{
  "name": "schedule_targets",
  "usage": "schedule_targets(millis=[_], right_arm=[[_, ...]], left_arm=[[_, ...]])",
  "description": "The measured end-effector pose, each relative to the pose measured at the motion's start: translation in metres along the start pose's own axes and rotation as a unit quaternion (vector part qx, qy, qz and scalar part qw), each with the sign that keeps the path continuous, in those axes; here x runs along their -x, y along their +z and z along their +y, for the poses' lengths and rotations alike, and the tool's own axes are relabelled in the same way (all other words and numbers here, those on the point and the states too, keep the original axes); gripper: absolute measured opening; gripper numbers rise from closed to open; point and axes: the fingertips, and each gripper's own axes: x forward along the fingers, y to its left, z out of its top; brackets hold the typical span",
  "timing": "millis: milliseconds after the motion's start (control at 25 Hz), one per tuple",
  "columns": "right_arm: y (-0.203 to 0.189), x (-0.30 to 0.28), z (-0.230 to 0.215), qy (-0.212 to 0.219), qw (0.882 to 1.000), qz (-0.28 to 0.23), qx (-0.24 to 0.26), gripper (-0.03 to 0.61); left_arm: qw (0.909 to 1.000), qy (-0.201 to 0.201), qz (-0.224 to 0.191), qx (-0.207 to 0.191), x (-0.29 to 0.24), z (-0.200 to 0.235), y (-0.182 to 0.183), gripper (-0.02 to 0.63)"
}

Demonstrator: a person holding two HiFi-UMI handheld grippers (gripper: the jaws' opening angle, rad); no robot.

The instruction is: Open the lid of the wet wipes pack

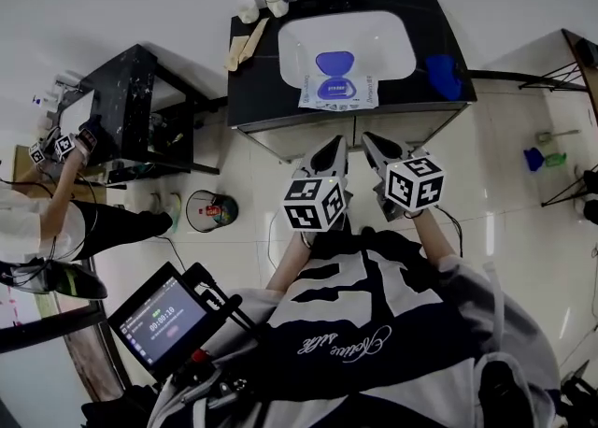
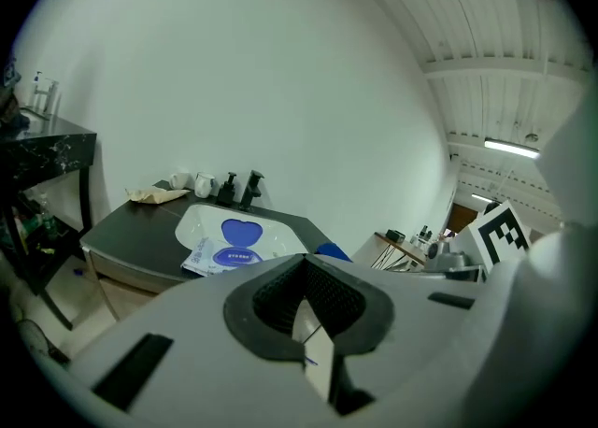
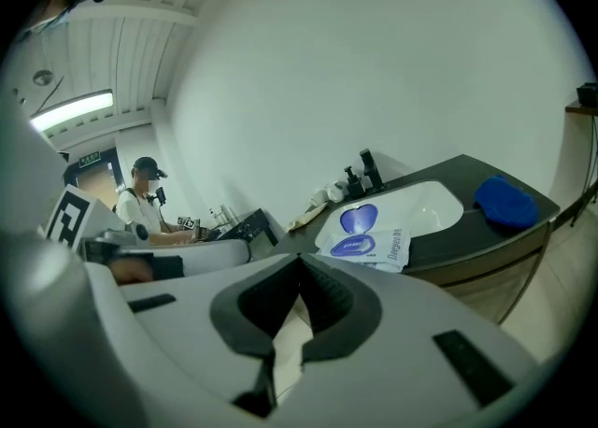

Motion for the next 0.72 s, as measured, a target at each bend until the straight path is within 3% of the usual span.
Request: schedule_targets(millis=[280, 440, 720], right_arm=[[-0.030, 0.067, 0.004, 0.035, 0.999, -0.002, 0.016, -0.002], [-0.030, 0.067, 0.004, 0.043, 0.999, 0.010, 0.007, -0.002], [-0.027, 0.067, 0.007, 0.047, 0.999, 0.001, 0.005, -0.002]], left_arm=[[0.9995, 0.031, 0.001, 0.010, 0.031, -0.063, -0.057, -0.002], [0.9989, 0.039, 0.008, 0.025, 0.029, -0.063, -0.057, -0.002], [0.9986, 0.052, 0.006, 0.003, 0.031, -0.058, -0.056, -0.002]])
